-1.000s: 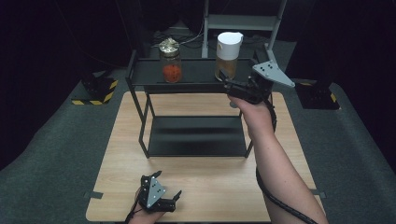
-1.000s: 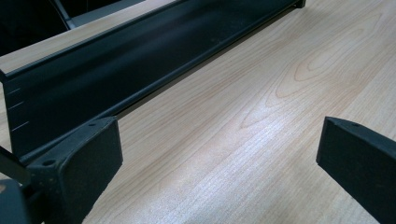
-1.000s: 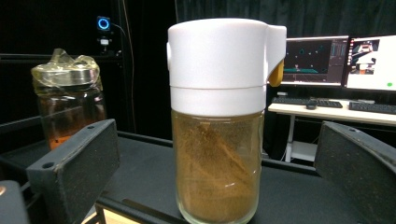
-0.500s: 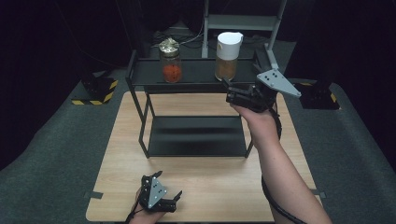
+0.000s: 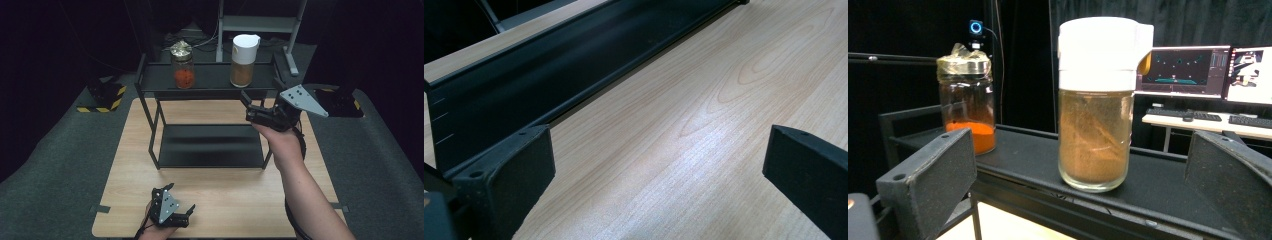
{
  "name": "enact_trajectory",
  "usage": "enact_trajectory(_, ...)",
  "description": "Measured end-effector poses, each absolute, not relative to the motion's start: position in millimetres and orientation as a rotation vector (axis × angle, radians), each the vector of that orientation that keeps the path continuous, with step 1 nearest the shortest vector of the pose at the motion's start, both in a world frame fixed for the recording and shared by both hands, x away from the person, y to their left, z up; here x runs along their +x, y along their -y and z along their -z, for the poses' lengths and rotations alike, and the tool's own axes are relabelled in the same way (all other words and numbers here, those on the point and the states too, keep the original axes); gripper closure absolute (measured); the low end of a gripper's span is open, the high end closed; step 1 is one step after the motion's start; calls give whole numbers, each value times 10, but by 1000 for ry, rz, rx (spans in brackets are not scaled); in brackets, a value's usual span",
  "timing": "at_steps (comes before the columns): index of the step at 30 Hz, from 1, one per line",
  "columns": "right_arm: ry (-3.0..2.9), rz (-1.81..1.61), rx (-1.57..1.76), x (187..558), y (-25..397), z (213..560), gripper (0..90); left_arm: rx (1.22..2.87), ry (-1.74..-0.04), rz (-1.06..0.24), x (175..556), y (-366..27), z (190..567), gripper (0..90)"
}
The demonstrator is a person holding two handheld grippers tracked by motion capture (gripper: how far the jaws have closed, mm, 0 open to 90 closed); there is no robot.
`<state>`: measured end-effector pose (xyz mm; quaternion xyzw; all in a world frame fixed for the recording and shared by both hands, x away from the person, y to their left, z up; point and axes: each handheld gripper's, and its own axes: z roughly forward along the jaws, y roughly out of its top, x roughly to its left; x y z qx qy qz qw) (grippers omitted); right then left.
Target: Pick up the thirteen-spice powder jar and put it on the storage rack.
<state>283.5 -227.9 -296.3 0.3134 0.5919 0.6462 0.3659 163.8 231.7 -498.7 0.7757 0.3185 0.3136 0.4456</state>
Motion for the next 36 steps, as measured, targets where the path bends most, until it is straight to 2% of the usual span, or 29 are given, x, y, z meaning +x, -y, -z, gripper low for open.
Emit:
enact_trajectory(10,-1583,-1603,776,2680,2312,3128,0,1934,-789,-776,1646,-2301,4975,6)
enact_trajectory(36,-1755,-1457,743,2239,2468,4166,0,1930,-791,-757,1668,-2328,4971,6)
